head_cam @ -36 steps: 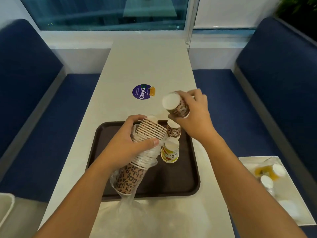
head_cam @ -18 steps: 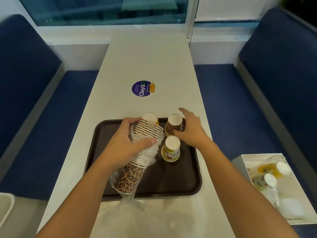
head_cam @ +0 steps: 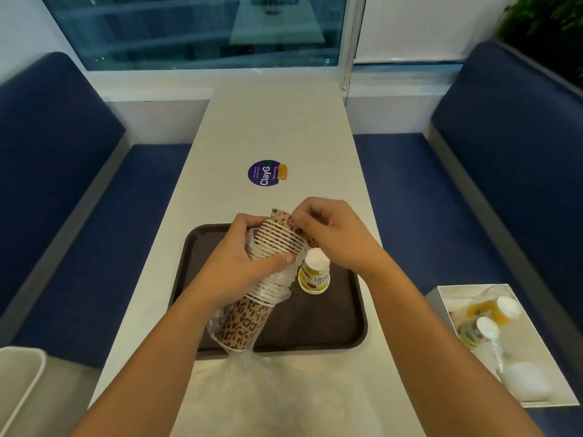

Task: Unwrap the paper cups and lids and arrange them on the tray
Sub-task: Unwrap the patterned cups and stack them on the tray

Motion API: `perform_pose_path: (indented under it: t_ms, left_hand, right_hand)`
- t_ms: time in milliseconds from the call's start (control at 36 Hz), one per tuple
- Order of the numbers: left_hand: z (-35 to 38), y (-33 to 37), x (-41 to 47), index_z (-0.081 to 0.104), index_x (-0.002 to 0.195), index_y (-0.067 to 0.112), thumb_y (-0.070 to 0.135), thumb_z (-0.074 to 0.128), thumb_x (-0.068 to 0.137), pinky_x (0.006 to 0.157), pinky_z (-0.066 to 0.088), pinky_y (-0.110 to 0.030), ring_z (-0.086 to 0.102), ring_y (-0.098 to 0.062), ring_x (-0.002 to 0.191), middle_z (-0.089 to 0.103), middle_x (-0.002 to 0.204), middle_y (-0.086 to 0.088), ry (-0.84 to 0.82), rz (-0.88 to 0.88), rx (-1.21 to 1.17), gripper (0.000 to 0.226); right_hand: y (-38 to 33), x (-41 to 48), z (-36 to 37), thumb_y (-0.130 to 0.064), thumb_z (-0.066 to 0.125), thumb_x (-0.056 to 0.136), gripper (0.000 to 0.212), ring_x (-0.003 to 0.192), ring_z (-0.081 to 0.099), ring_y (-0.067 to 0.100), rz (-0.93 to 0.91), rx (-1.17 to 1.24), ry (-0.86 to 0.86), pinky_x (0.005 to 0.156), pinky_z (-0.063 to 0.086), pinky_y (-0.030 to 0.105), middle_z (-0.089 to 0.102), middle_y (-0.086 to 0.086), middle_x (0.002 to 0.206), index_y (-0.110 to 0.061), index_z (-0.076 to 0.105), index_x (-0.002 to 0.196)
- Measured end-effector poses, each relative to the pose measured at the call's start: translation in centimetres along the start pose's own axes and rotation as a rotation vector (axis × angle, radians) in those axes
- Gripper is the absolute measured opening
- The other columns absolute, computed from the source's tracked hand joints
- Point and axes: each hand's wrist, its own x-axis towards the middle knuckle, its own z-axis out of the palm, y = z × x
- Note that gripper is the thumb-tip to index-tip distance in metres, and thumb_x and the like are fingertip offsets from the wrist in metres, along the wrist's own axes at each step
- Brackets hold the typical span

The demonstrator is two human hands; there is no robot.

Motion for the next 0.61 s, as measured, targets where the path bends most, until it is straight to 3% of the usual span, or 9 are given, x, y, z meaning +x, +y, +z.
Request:
perform_pose_path:
  t_ms: [56, 111, 222, 306, 389, 500, 583, 611]
  left_hand:
    - [-0.2, 0.1, -0.3, 0.044, 0.132, 0.045, 0.044, 0.088, 0.078, 0.086, 0.06, -0.028, 0.068, 0.006, 0.099, 0.066, 0.118, 0.02, -0.006, 0.0, 0.008, 0.069]
    - [-0.3, 0.1, -0.5, 0.044, 0.132, 0.047, 0.043, 0.087, 0.08, 0.087, 0.06, -0.029, 0.067, 0.007, 0.1, 0.066, 0.118, 0.021, -0.011, 0.001, 0.01, 0.068]
    - [-0.4, 0.1, -0.7, 0.044, 0.134, 0.051, 0.042, 0.087, 0.081, 0.086, 0.061, -0.028, 0.067, 0.006, 0.102, 0.065, 0.117, 0.025, -0.022, 0.006, -0.009, 0.068]
    - [-0.4, 0.2, -0.7, 0.047, 0.13, 0.055, 0.038, 0.087, 0.082, 0.083, 0.061, -0.026, 0.068, 0.006, 0.101, 0.066, 0.113, 0.028, -0.027, 0.011, -0.036, 0.065]
    - [-0.2, 0.3, -0.4, 0.048, 0.127, 0.057, 0.036, 0.086, 0.083, 0.08, 0.059, -0.023, 0.067, 0.008, 0.1, 0.066, 0.11, 0.032, -0.035, 0.014, -0.041, 0.062]
    - [-0.1, 0.0, 0.2, 0.048, 0.132, 0.055, 0.038, 0.085, 0.082, 0.083, 0.059, -0.025, 0.066, 0.01, 0.099, 0.063, 0.107, 0.038, -0.027, -0.003, -0.038, 0.065]
    - [-0.2, -0.6, 0.9, 0.045, 0.135, 0.055, 0.041, 0.086, 0.08, 0.083, 0.058, -0.023, 0.066, 0.01, 0.099, 0.064, 0.109, 0.034, -0.006, -0.032, -0.034, 0.069]
    - [-0.2, -0.7, 1.0, 0.044, 0.136, 0.054, 0.043, 0.085, 0.08, 0.081, 0.057, -0.021, 0.066, 0.007, 0.1, 0.062, 0.113, 0.033, 0.005, -0.038, -0.023, 0.07]
  right_hand:
    - [0.0, 0.1, -0.4, -0.019, 0.054, 0.106, 0.018, 0.089, 0.069, 0.013, -0.004, -0.018, 0.073, 0.076, 0.059, 0.031, 0.073, -0.003, 0.094, -0.02, 0.069, 0.096]
    - [0.1, 0.1, -0.6, -0.016, 0.052, 0.107, 0.016, 0.093, 0.066, 0.004, -0.029, -0.058, 0.089, 0.074, 0.058, 0.023, 0.07, -0.01, 0.102, -0.025, 0.065, 0.108]
    - [0.4, -0.1, -0.9, 0.003, 0.053, 0.1, 0.057, 0.116, 0.049, -0.016, -0.162, -0.233, -0.045, 0.09, 0.047, 0.006, 0.052, -0.019, 0.13, -0.035, 0.05, 0.142]
    - [1.2, 0.0, -0.5, 0.001, 0.066, 0.093, 0.073, 0.133, 0.039, -0.001, -0.23, -0.503, -0.159, 0.097, 0.044, 0.008, 0.03, -0.013, 0.15, -0.039, 0.043, 0.149]
    - [2.2, 0.7, -0.3, -0.006, 0.082, 0.083, 0.082, 0.142, 0.036, 0.019, -0.26, -0.647, -0.124, 0.105, 0.047, 0.025, 0.015, -0.012, 0.16, -0.037, 0.044, 0.149]
    - [4.0, 1.4, -1.3, -0.025, 0.089, 0.08, 0.075, 0.132, 0.038, 0.017, -0.263, -0.659, 0.124, 0.106, 0.05, 0.037, 0.037, -0.004, 0.149, -0.029, 0.051, 0.145]
    - [5.8, 2.2, -2.0, -0.037, 0.087, 0.081, 0.073, 0.123, 0.038, 0.011, -0.12, -0.538, 0.281, 0.101, 0.04, 0.025, 0.053, -0.003, 0.137, -0.026, 0.052, 0.143]
    - [6.6, 2.4, -2.1, -0.039, 0.086, 0.081, 0.073, 0.124, 0.041, 0.012, -0.046, -0.473, 0.299, 0.101, 0.039, 0.027, 0.056, -0.003, 0.137, -0.026, 0.052, 0.144]
